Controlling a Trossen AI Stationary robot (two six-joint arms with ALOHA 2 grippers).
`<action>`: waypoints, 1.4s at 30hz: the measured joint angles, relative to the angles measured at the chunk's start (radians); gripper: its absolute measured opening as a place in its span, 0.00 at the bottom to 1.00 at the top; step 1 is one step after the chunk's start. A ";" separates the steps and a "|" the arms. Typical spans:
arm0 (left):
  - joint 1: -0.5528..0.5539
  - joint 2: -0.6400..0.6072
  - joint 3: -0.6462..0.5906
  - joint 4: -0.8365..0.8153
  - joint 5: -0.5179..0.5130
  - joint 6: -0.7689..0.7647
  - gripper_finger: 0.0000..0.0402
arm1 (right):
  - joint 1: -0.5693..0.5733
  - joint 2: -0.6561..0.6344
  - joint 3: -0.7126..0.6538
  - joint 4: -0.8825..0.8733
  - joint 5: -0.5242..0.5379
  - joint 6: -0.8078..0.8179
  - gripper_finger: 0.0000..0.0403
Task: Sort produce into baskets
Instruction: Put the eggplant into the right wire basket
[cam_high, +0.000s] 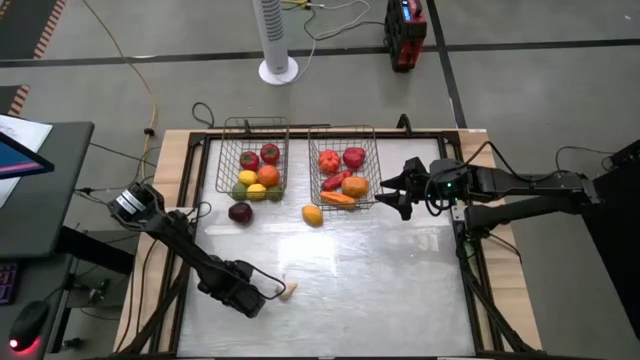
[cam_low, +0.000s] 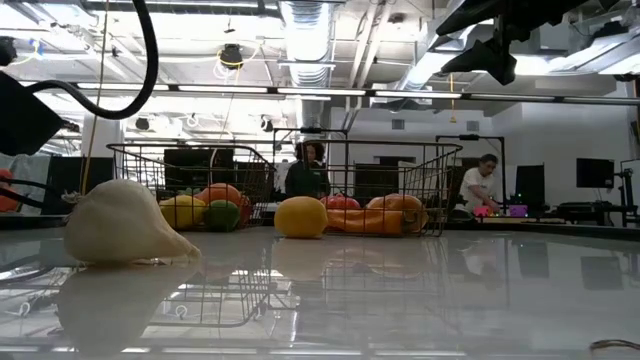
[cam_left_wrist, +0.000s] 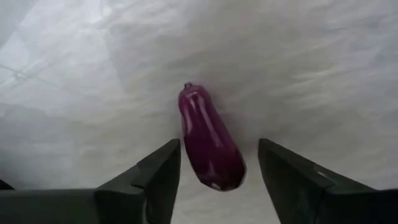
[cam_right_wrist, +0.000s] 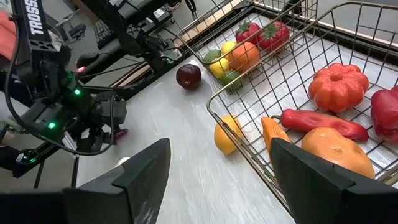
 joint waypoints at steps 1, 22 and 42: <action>0.000 0.000 0.000 -0.002 0.000 0.003 0.48 | 0.000 0.000 0.000 0.000 0.000 0.000 0.75; 0.167 -0.300 0.000 -0.110 -0.383 0.176 0.16 | 0.000 0.000 0.000 0.010 0.000 0.020 0.75; 0.875 -0.161 0.203 0.354 -0.108 1.204 0.16 | -0.002 0.029 0.000 0.070 0.065 0.213 0.75</action>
